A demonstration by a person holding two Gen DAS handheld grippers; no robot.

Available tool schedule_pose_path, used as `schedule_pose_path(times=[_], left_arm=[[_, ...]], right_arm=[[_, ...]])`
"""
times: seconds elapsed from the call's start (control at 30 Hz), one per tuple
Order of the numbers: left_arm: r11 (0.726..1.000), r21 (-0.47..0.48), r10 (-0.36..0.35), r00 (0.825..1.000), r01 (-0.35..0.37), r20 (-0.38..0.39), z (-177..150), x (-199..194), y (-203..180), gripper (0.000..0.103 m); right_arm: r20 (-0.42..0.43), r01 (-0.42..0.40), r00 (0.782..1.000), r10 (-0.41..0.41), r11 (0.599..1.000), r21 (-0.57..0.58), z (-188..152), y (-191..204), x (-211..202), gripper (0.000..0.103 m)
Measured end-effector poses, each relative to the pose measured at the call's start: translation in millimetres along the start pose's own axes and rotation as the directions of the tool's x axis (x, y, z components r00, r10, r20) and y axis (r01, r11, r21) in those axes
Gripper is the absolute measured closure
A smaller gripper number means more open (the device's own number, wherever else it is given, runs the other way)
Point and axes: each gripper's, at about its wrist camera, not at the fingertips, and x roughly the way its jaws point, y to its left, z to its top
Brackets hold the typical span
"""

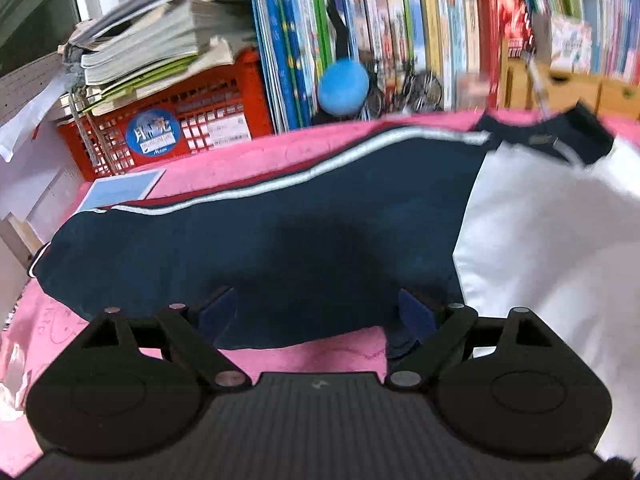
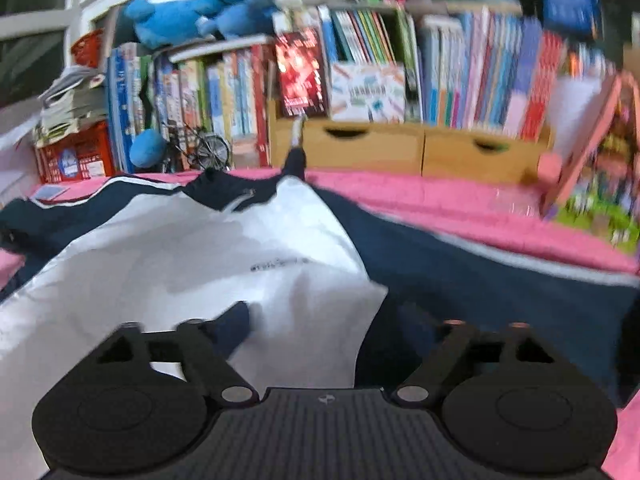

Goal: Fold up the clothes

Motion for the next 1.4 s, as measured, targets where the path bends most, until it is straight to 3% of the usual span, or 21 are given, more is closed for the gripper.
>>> schedule_pose_path(times=[0.07, 0.13, 0.2, 0.27, 0.33, 0.43, 0.5, 0.57, 0.6, 0.63, 0.7, 0.73, 0.77, 0.8, 0.9, 1.1, 1.17, 1.23, 1.3, 1.37, 1.4], left_arm=[[0.998, -0.063, -0.014, 0.999, 0.011, -0.036, -1.9, 0.5, 2.0, 0.014], [0.982, -0.165, -0.099, 0.994, 0.090, -0.052, -7.4, -6.2, 14.5, 0.012], [0.941, -0.291, -0.201, 0.977, 0.174, -0.066, -15.3, -8.1, 29.8, 0.007], [0.897, -0.398, -0.250, 0.963, 0.192, -0.098, -21.2, -3.1, 39.4, 0.007], [0.883, -0.425, -0.256, 0.964, 0.200, -0.077, -22.4, -1.0, 41.5, 0.004], [0.883, -0.424, -0.253, 0.965, 0.203, -0.064, -14.1, 4.4, 34.8, 0.002], [0.887, -0.416, -0.242, 0.969, 0.200, -0.049, -8.8, 9.4, 29.7, 0.001], [0.880, -0.431, -0.231, 0.973, 0.201, -0.018, -4.7, 14.4, 28.1, 0.002], [0.871, -0.446, -0.228, 0.974, 0.205, 0.003, -3.1, 16.9, 28.4, 0.018], [0.863, -0.460, -0.224, 0.974, 0.209, 0.023, -1.6, 19.3, 28.7, 0.050], [0.842, -0.498, -0.215, 0.976, 0.208, 0.044, 1.7, 25.5, 33.7, 0.074], [0.830, -0.520, -0.211, 0.976, 0.203, 0.046, 3.4, 29.0, 38.0, 0.086], [0.817, -0.542, -0.206, 0.977, 0.199, 0.047, 5.1, 32.6, 42.2, 0.093], [0.804, -0.562, -0.200, 0.978, 0.194, 0.051, 6.8, 35.7, 46.6, 0.099], [0.783, -0.596, -0.139, 0.985, 0.175, 0.106, 14.8, 31.8, 59.6, 0.100], [0.840, -0.535, 0.026, 0.979, 0.088, 0.203, 26.6, 10.5, 70.1, 0.100], [0.846, -0.531, 0.050, 0.982, 0.054, 0.180, 19.7, 14.6, 74.4, 0.100], [0.873, -0.487, 0.052, 0.990, 0.019, 0.133, 13.2, 17.8, 74.8, 0.098], [0.898, -0.440, 0.056, 0.995, -0.014, 0.084, 6.3, 20.8, 75.3, 0.090], [0.920, -0.388, 0.062, 0.998, -0.050, 0.019, -7.8, 17.7, 77.6, 0.073], [0.928, -0.367, 0.077, 0.997, -0.066, 0.014, -17.5, 11.1, 81.7, 0.069]], right_arm=[[-0.019, 0.039, 0.999, -0.038, 0.999, 0.032, -2.4, -8.8, 1.4, 0.038], [-0.008, 0.053, 0.999, -0.053, 0.996, 0.067, -7.0, -22.7, -8.0, 0.038], [0.003, 0.084, 0.996, -0.085, 0.988, 0.131, -14.5, -42.6, -19.1, 0.035], [0.006, 0.120, 0.992, -0.124, 0.970, 0.209, -22.1, -62.9, -30.0, 0.034], [0.000, 0.151, 0.987, -0.158, 0.945, 0.290, -30.2, -83.3, -38.8, 0.032], [-0.038, 0.131, 0.991, -0.126, 0.904, 0.406, -43.9, -105.1, -36.3, 0.030], [-0.052, 0.114, 0.994, -0.101, 0.879, 0.463, -51.3, -115.9, -34.0, 0.023], [-0.032, 0.108, 0.994, -0.105, 0.885, 0.453, -50.4, -116.5, -27.8, 0.009], [-0.027, 0.107, 0.994, -0.107, 0.882, 0.459, -47.9, -117.0, -22.1, 0.006], [-0.022, 0.109, 0.994, -0.112, 0.880, 0.462, -44.7, -117.2, -15.9, 0.000], [-0.014, 0.124, 0.991, -0.132, 0.881, 0.456, -35.6, -116.6, -1.3, 0.013], [-0.019, 0.138, 0.989, -0.145, 0.886, 0.442, -29.4, -115.9, 6.8, 0.070], [-0.038, 0.165, 0.986, -0.164, 0.897, 0.411, -19.7, -115.4, 16.3, 0.098], [-0.047, 0.186, 0.982, -0.183, 0.901, 0.392, -9.8, -116.9, 24.8, 0.098], [0.012, 0.251, 0.962, -0.271, 0.907, 0.338, 31.0, -126.1, 37.3, 0.098], [0.166, 0.271, 0.933, -0.319, 0.928, 0.256, 92.5, -137.7, 45.8, 0.098], [0.124, 0.298, 0.934, -0.335, 0.922, 0.246, 92.2, -146.2, 60.7, 0.096], [0.041, 0.319, 0.940, -0.339, 0.913, 0.255, 81.4, -156.0, 75.1, 0.094], [-0.028, 0.316, 0.947, -0.320, 0.912, 0.262, 64.2, -160.9, 78.4, 0.085], [-0.092, 0.317, 0.948, -0.303, 0.914, 0.252, 47.5, -164.1, 79.4, 0.049], [-0.110, 0.325, 0.945, -0.308, 0.924, 0.201, 40.6, -160.9, 74.1, 0.041]])
